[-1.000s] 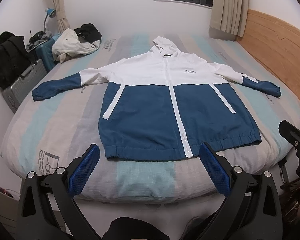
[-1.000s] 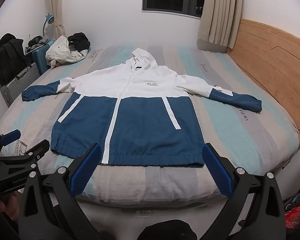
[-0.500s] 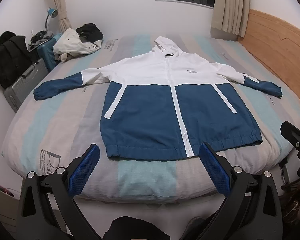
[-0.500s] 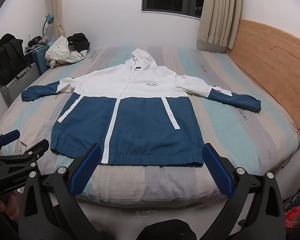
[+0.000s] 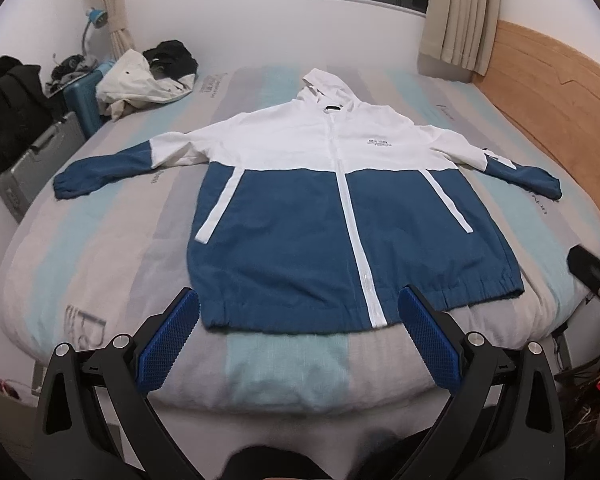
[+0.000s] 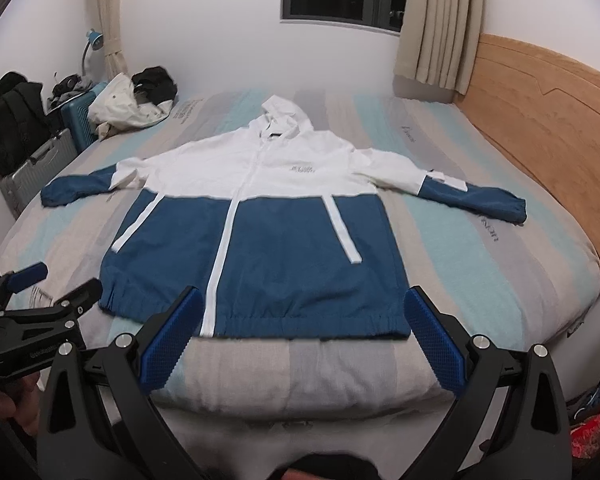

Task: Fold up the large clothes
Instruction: 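Lower the left tool onto the blue sleeve cuff and close on it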

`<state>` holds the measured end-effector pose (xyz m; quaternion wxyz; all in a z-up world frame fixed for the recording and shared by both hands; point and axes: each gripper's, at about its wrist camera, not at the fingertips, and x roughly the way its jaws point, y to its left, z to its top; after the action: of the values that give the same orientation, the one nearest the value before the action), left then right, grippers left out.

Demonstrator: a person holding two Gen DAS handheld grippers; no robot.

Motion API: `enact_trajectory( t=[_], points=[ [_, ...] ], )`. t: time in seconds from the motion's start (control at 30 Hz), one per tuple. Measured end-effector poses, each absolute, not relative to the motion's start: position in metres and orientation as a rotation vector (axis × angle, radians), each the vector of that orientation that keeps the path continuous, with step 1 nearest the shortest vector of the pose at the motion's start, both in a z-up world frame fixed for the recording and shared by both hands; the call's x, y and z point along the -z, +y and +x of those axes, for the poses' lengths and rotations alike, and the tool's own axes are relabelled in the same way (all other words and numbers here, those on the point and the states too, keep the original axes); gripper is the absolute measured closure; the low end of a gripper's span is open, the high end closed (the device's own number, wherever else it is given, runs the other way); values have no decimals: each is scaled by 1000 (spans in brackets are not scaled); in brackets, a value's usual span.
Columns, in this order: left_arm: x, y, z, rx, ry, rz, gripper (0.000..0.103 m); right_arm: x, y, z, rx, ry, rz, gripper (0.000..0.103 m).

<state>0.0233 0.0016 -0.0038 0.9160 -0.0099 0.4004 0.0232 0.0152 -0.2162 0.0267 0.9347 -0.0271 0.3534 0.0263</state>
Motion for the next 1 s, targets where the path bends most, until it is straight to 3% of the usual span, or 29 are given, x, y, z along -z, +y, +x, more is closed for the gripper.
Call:
enact_trajectory(
  t=[0.37, 0.77, 1.0],
  points=[
    [40, 28, 197, -45, 843, -19, 6, 11, -212, 198, -23, 777, -99, 7],
    [3, 51, 364, -141, 1011, -90, 6, -19, -224, 365, -14, 960, -156, 7],
    [-11, 88, 433, -193, 991, -213, 6, -11, -222, 464, -52, 1005, -181, 7]
  ],
)
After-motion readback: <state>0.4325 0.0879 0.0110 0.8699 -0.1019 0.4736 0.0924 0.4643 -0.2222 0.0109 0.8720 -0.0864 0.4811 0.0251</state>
